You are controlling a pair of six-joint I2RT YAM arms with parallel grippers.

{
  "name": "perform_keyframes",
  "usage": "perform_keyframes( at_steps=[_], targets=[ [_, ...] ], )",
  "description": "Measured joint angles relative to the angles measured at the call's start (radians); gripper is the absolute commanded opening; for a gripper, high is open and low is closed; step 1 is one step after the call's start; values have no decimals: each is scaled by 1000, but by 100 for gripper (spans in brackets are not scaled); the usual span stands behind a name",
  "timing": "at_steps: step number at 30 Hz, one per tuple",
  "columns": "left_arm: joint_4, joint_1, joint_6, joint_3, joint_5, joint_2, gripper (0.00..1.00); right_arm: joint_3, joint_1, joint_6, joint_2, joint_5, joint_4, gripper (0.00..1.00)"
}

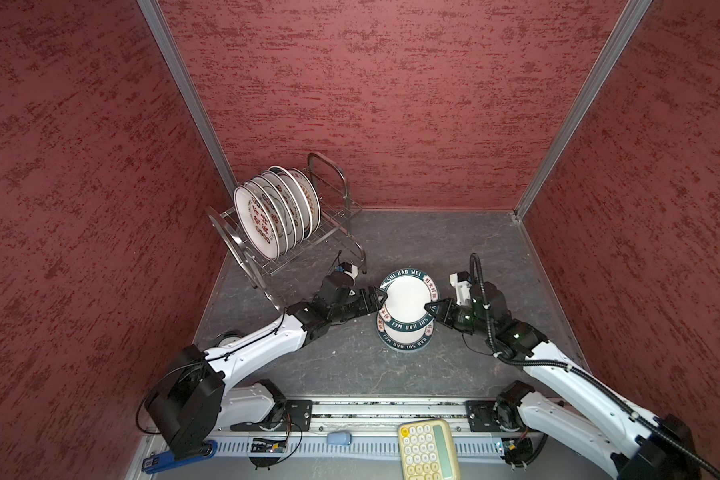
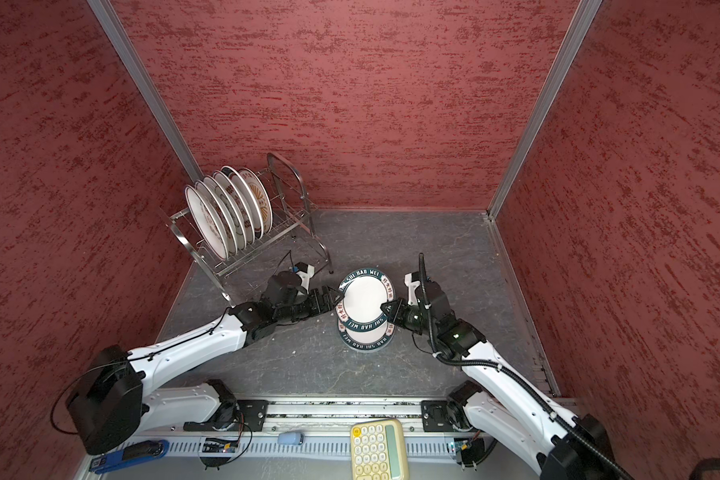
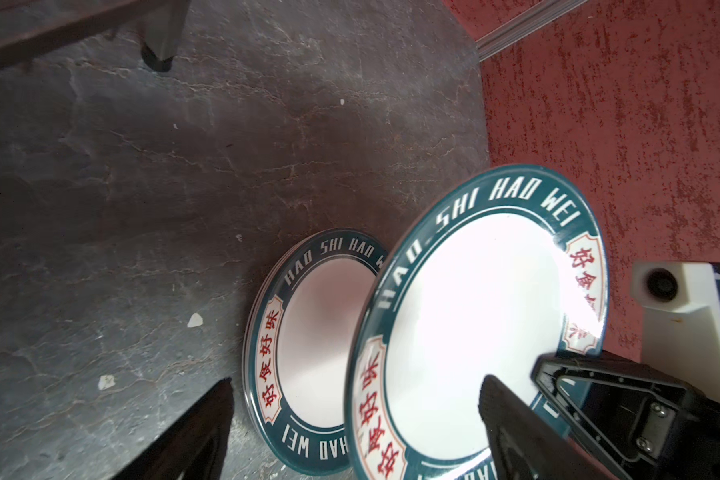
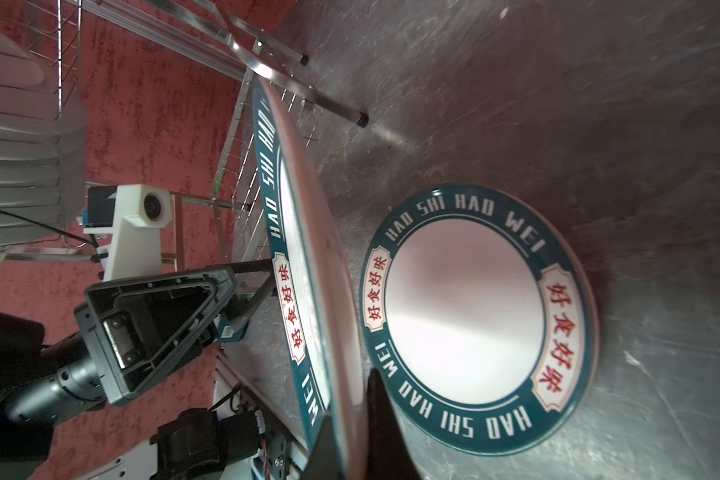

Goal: Unload the plates from the dish rack
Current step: 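Carry the plate upright toward the left gripper above the stack, then grasp the plate's rim with the left gripper while right gripper releases it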

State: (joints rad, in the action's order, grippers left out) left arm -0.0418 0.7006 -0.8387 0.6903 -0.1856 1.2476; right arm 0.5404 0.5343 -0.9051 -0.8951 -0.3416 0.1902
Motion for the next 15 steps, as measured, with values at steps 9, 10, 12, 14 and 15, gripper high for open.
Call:
perform_keyframes(
  at_steps=[9,10,12,14,15],
  targets=[
    [67,-11,-10,0,-67,40,56,-48,-16,-79,-80,-123,-198,0],
    [70,-11,-11,0,-72,40,52,-51,-17,-86,-86,-130,-216,0],
    [82,-13,-13,-1,-84,40,44,-58,-20,-96,-98,-144,-249,0],
    [99,-18,-16,-11,-92,38,38,-67,-24,-109,-106,-154,-283,0],
    [109,-23,-23,-19,-98,37,35,-70,-25,-112,-112,-159,-295,0]
  ],
)
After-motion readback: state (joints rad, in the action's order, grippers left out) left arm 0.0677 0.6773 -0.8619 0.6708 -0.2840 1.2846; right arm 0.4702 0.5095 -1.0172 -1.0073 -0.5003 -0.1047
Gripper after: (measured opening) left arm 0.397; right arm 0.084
